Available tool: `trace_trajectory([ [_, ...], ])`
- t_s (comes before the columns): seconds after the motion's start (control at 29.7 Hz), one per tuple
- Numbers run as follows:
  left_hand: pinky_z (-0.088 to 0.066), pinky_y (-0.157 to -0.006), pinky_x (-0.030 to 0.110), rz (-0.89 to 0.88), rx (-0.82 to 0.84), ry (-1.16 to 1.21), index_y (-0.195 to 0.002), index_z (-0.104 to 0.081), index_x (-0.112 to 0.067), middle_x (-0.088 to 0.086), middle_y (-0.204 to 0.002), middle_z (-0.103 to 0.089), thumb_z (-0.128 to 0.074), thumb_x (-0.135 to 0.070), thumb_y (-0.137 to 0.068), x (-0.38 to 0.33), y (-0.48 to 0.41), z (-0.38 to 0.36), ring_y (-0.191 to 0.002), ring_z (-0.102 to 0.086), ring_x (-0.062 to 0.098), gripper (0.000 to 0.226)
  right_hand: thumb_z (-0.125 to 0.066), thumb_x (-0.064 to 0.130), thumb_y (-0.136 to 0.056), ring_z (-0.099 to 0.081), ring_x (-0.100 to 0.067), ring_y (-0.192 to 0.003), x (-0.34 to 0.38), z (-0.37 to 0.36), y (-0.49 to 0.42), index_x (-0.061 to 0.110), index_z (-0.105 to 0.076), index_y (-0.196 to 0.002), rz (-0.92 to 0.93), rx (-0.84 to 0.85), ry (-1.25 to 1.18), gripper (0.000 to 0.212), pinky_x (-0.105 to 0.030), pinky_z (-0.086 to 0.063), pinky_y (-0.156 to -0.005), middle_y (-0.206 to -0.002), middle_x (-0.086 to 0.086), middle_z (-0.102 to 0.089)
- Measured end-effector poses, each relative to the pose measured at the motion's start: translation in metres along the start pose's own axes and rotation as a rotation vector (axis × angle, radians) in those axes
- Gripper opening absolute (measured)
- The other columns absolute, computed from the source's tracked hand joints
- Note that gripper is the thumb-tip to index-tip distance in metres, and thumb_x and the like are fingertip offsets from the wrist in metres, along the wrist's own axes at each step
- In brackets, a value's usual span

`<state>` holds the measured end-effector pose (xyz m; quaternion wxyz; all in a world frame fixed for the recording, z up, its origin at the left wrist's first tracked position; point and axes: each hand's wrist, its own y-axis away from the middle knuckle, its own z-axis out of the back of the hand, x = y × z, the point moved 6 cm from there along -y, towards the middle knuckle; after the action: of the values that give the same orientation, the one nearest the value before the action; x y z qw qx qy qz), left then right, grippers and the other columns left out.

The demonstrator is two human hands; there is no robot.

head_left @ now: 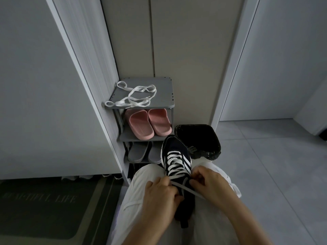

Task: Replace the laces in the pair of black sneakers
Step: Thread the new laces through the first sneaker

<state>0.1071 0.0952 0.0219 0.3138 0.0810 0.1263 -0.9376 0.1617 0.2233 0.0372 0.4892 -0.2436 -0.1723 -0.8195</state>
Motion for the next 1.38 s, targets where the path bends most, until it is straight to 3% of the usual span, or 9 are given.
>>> trace_trajectory([
  [0.13,-0.025,-0.08,0.023,0.037,0.072,0.139,-0.1,-0.068,-0.023,-0.006,-0.101,-0.049,-0.05,-0.048,-0.085,0.011,0.0,0.0,-0.103,-0.045,0.011,0.034,-0.051,0.049,-0.088,-0.052,-0.009,-0.08,0.007,-0.006,0.012,0.027,-0.045,-0.082,0.048,0.091,0.22,0.023,-0.022,-0.033,-0.061,-0.078,0.013,-0.051],
  [0.3,-0.04,-0.077,0.01,0.163,0.127,1.049,-0.07,-0.062,-0.02,-0.008,-0.09,-0.057,-0.057,-0.044,-0.067,0.03,0.015,0.013,-0.086,-0.056,0.002,0.025,-0.061,0.031,-0.088,-0.046,0.004,-0.051,0.008,0.007,0.022,0.026,-0.051,-0.065,-0.026,0.251,-0.197,0.025,-0.009,-0.035,-0.053,-0.05,0.016,-0.051],
  [0.47,-0.041,-0.064,0.015,0.156,0.198,1.326,-0.068,-0.065,-0.02,-0.006,-0.087,-0.066,-0.063,-0.035,-0.068,0.025,0.029,0.024,-0.069,-0.056,0.003,0.016,-0.062,0.02,-0.088,-0.043,0.003,-0.046,0.02,0.011,0.031,0.019,-0.058,-0.069,-0.027,0.378,-0.448,0.02,-0.001,-0.036,-0.055,-0.045,0.018,-0.049],
  [0.91,-0.046,-0.072,0.015,0.116,0.353,1.076,-0.078,-0.066,-0.019,-0.004,-0.077,-0.065,-0.068,-0.03,-0.081,0.011,0.028,0.013,-0.074,-0.059,0.001,0.012,-0.059,0.016,-0.089,-0.03,-0.002,-0.032,0.013,-0.035,0.025,0.013,-0.055,-0.062,-0.234,0.313,-0.765,0.028,-0.014,-0.023,-0.037,-0.037,0.006,-0.044],
  [1.04,-0.043,-0.064,0.012,0.323,0.118,0.797,-0.078,-0.06,-0.026,-0.009,-0.073,-0.062,-0.061,-0.031,-0.087,0.048,0.003,0.016,-0.068,-0.056,-0.004,0.01,-0.062,0.015,-0.088,-0.043,0.001,-0.04,0.01,-0.026,0.027,0.014,-0.055,-0.064,-0.174,0.352,-0.583,0.024,-0.011,-0.033,-0.049,-0.039,0.009,-0.05],
  [1.18,-0.035,-0.067,0.005,0.398,0.091,0.644,-0.119,-0.044,-0.031,-0.021,-0.106,-0.049,-0.058,-0.041,-0.087,0.05,-0.031,0.012,-0.097,-0.052,-0.003,0.036,-0.057,0.031,-0.09,-0.048,0.011,-0.068,0.019,-0.008,0.035,0.011,-0.06,-0.08,-0.096,0.426,-0.342,0.023,-0.006,-0.038,-0.06,-0.061,0.013,-0.054],
  [1.24,-0.038,-0.071,0.003,0.359,0.226,0.842,-0.117,-0.036,-0.041,-0.026,-0.109,-0.052,-0.063,-0.037,-0.085,0.037,-0.038,0.006,-0.103,-0.054,-0.008,0.042,-0.049,0.036,-0.093,-0.034,0.03,-0.081,0.021,0.0,0.034,0.022,-0.058,-0.078,-0.045,0.439,-0.153,0.023,0.002,0.002,-0.092,-0.074,0.023,-0.052],
  [1.34,-0.042,-0.077,0.004,0.33,0.284,1.027,-0.12,-0.033,-0.04,-0.023,-0.111,-0.054,-0.071,-0.016,-0.08,0.031,-0.027,-0.007,-0.1,-0.051,-0.019,0.06,-0.047,0.021,-0.093,-0.028,0.028,-0.099,0.015,0.0,0.023,0.026,-0.056,-0.047,-0.093,0.455,0.014,0.047,0.011,-0.021,-0.085,-0.044,0.024,-0.039],
  [1.38,-0.041,-0.079,0.004,0.339,0.266,1.022,-0.125,-0.031,-0.037,-0.021,-0.114,-0.052,-0.071,-0.012,-0.079,0.032,-0.022,-0.011,-0.102,-0.049,-0.02,0.066,-0.048,0.016,-0.091,-0.041,0.013,-0.085,0.015,-0.003,0.021,0.027,-0.055,-0.036,-0.124,0.503,0.045,0.057,0.005,-0.029,-0.063,-0.036,0.024,-0.041],
])
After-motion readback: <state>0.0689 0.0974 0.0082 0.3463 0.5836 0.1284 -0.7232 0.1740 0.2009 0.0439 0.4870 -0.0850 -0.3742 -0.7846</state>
